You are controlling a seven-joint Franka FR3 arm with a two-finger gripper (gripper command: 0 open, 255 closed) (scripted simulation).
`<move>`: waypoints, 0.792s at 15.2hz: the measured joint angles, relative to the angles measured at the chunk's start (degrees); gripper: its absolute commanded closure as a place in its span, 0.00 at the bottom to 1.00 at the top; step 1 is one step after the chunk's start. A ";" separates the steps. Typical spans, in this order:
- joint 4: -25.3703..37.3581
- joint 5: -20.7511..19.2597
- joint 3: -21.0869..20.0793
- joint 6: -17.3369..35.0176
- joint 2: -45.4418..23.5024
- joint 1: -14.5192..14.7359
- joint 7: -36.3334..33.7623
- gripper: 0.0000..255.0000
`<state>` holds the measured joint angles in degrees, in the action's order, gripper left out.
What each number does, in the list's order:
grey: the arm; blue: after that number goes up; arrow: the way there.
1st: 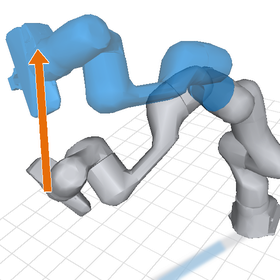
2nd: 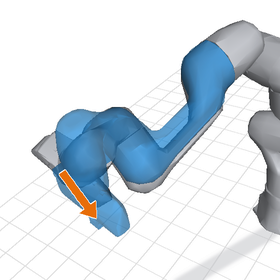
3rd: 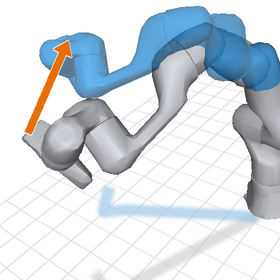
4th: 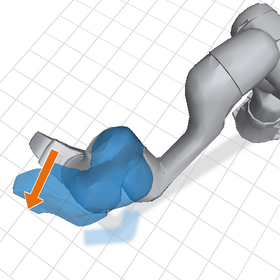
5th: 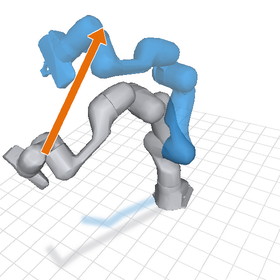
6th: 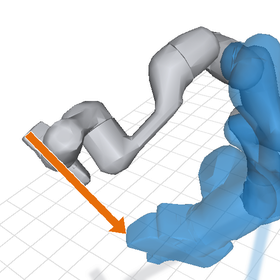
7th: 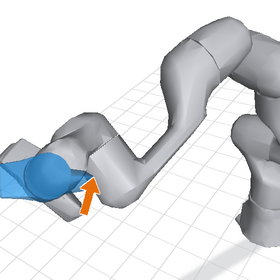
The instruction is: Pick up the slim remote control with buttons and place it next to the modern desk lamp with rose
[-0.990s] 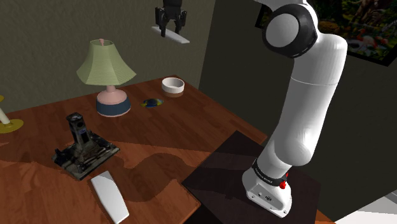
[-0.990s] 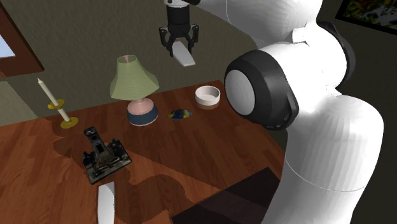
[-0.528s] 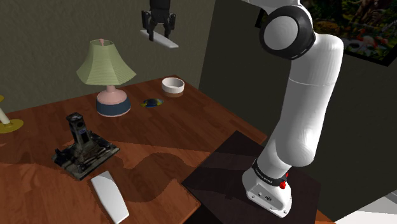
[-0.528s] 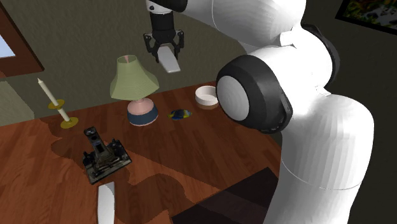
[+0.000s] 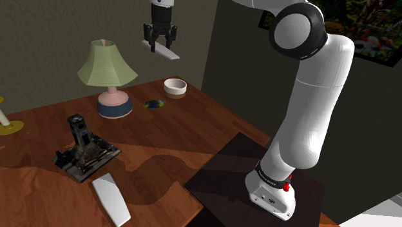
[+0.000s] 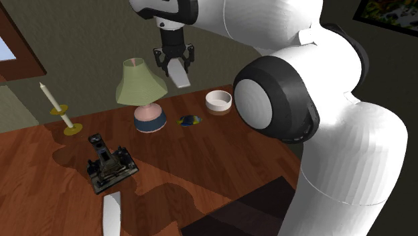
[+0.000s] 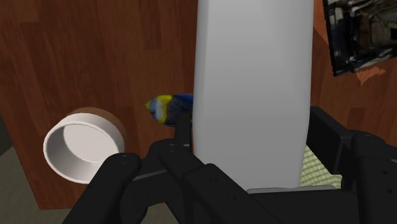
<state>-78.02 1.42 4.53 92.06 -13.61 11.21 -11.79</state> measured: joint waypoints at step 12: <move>-11.16 -0.09 -0.07 9.90 1.26 0.19 -0.01 1.00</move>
<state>-89.18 1.33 4.47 101.97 -12.35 11.40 -11.80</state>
